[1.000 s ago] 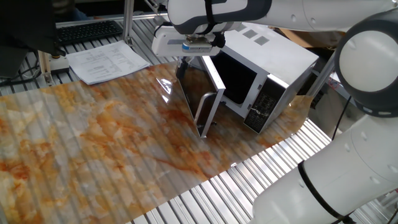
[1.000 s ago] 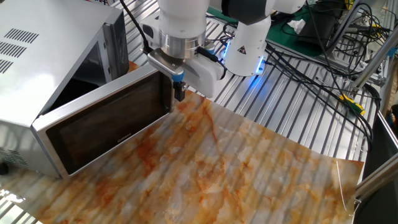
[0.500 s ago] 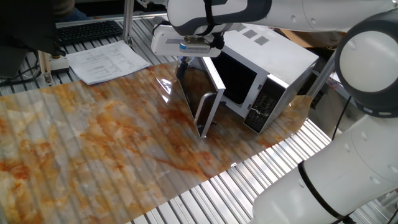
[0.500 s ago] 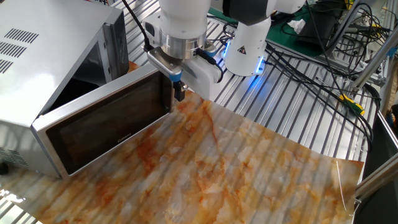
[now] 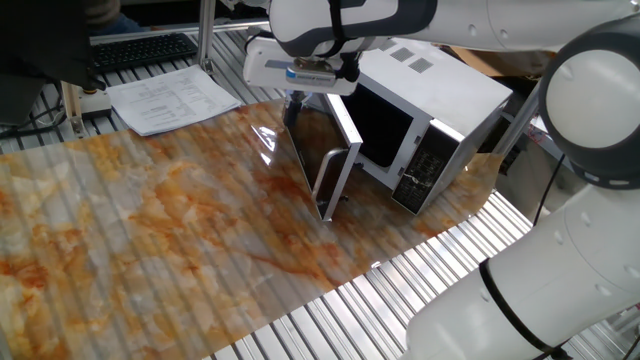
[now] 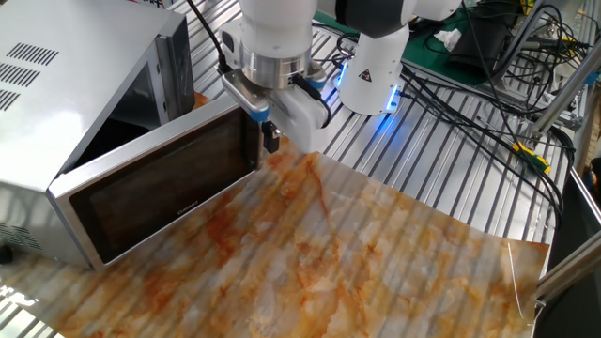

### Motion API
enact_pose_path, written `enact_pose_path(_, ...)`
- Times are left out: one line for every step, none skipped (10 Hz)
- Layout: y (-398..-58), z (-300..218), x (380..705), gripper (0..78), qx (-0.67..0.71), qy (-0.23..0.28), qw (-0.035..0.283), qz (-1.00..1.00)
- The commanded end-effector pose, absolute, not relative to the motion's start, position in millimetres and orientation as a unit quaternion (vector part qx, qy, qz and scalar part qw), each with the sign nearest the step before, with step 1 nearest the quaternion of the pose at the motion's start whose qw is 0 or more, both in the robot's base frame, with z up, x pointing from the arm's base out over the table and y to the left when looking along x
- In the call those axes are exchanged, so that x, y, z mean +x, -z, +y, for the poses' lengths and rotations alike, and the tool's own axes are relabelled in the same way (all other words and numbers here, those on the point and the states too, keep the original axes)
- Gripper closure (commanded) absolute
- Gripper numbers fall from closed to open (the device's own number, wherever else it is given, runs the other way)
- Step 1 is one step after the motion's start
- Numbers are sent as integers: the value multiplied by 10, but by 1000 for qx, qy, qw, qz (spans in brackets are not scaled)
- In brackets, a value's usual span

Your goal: Close the microwave door

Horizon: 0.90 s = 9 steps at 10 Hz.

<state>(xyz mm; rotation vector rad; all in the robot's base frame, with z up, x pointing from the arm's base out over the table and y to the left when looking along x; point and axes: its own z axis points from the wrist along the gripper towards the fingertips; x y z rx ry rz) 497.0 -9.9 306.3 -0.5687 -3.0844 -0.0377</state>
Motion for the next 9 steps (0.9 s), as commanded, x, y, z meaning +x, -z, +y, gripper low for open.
enact_pose_path(-3053,-96,4912,776,-178,9,0,-984)
enact_pose_path(-3020,-100,4853,776,-175,1,0,-985)
enact_pose_path(-2990,-106,4801,776,-171,-6,-3,-985)
enact_pose_path(-2987,-107,4795,776,-171,-6,-3,-985)
enact_pose_path(-2973,-107,4748,776,-169,-8,-3,-986)
enact_pose_path(-2962,-109,4720,776,-168,-11,-3,-986)
enact_pose_path(-2957,-110,4709,776,-168,-12,-3,-986)
enact_pose_path(-2923,-133,4661,776,-164,-14,-4,-986)
enact_pose_path(-2899,-157,4629,776,-160,-14,-4,-987)
